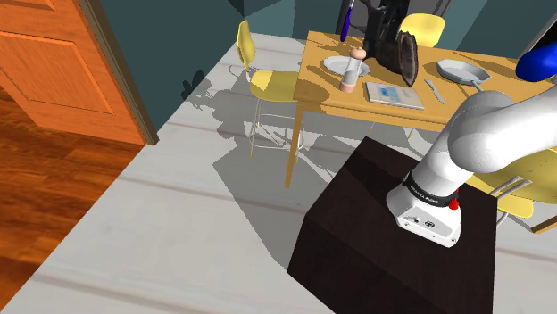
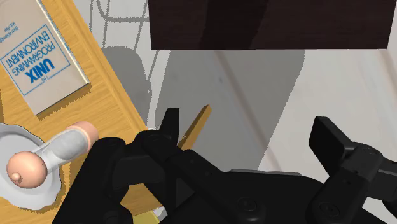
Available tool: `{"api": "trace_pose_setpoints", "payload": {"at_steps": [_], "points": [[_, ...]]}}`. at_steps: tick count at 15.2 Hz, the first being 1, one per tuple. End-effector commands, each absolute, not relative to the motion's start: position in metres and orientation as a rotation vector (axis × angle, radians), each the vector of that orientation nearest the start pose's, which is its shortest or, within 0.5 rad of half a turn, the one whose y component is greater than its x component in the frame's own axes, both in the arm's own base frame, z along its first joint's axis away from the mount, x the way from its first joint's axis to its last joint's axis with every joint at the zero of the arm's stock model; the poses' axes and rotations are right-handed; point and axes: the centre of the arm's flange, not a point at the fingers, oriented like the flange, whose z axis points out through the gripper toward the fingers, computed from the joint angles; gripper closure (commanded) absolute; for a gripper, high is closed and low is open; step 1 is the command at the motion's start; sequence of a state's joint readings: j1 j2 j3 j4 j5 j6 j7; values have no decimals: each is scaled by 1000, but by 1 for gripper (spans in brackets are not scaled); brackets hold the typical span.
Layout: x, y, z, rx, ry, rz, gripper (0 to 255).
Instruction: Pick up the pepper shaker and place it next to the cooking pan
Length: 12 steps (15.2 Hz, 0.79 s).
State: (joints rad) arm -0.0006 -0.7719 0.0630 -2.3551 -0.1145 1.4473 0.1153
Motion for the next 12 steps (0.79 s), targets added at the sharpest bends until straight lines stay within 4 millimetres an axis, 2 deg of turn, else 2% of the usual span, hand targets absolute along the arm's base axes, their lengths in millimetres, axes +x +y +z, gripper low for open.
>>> {"api": "trace_pose_setpoints", "payload": {"at_steps": [1, 12], "points": [[296, 11, 578, -3301, 132, 205, 0], [353, -115, 533, -3301, 203, 192, 0]]}}
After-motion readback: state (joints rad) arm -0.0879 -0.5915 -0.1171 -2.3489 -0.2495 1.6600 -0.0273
